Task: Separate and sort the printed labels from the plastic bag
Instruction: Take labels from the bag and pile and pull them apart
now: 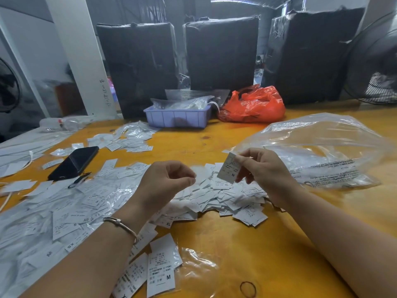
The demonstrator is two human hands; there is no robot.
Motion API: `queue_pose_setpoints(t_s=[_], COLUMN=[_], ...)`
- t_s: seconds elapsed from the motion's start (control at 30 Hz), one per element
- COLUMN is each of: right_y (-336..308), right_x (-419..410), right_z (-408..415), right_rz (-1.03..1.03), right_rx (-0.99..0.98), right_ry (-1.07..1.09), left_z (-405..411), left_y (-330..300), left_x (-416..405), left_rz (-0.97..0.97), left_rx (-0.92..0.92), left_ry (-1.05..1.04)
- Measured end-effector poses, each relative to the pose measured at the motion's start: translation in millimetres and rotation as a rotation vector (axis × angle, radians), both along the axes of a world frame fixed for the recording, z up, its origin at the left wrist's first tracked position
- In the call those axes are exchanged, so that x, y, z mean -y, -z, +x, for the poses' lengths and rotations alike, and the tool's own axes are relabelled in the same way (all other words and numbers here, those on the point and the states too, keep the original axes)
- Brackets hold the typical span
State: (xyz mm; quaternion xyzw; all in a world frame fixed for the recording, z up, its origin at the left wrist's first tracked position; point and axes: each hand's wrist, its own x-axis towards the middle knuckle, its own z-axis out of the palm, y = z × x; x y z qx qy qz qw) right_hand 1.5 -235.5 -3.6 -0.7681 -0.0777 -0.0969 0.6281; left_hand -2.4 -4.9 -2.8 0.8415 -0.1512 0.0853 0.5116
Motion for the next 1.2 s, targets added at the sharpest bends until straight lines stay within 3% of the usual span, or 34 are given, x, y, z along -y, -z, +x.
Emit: queue_pose_setpoints(t_s=[0.47,0.7,1.2], right_y=[-5.8,-21.0,-31.1], right_x=[-1.2,-4.3,-18.9], right_z=[-7.9,-19.8,-37.2], right_rz=[0.092,0.138,0.089], right_rx=[0.033,0.272,0.372], right_ry=[-0.039,-0.085,-0.162], left_z=[-5.0,-5.9,-12.1], left_y=[-5.5,-4.6,-7.7], left_x=[4.0,5.0,8.9], left_rz=[-0.133,-0.117,-0.133], left_rx=[-0.014,-0.001,0.032], left_ry=[0.165,0.182,0.253])
